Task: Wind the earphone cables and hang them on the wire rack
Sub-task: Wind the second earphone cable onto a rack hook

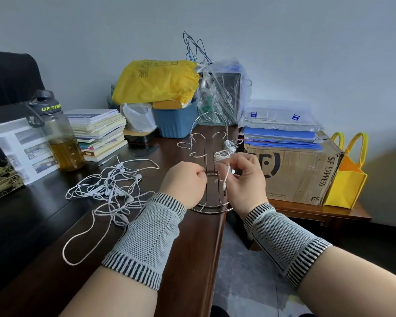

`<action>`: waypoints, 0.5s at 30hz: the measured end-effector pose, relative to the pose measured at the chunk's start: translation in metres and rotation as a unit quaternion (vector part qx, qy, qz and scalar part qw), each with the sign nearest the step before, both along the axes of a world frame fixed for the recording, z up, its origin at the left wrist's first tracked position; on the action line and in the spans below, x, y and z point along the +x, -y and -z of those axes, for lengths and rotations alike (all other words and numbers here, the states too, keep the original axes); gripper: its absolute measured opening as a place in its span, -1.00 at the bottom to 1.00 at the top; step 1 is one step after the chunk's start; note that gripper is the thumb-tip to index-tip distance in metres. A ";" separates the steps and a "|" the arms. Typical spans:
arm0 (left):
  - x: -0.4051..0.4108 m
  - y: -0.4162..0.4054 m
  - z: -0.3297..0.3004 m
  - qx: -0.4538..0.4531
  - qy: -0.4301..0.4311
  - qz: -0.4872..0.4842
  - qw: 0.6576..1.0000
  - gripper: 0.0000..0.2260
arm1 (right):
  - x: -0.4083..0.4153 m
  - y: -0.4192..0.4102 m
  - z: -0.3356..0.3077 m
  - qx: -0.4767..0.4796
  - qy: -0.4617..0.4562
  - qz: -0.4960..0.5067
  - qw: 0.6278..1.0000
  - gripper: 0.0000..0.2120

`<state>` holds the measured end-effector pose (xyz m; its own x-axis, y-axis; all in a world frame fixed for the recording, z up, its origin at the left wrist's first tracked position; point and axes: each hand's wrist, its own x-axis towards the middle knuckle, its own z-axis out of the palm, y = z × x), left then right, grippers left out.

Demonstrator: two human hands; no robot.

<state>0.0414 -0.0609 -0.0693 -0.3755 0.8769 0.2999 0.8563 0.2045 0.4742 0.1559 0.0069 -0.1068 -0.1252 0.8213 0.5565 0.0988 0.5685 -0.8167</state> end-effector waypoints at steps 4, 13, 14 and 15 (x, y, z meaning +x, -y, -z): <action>0.010 -0.009 0.019 0.059 0.121 0.008 0.991 -0.79 | 0.004 -0.006 -0.003 -0.002 -0.011 -0.027 1.000 -0.83; 0.006 -0.015 0.038 0.194 0.405 0.067 0.891 -0.77 | 0.004 -0.004 -0.010 -0.052 -0.021 -0.053 0.997 -0.83; 0.006 -0.014 0.038 0.198 0.419 0.063 0.884 -0.79 | 0.004 -0.004 -0.010 -0.055 -0.021 -0.051 0.997 -0.83; 0.005 -0.014 0.038 0.202 0.434 0.057 0.876 -0.80 | 0.003 -0.003 -0.010 -0.058 -0.020 -0.048 0.997 -0.84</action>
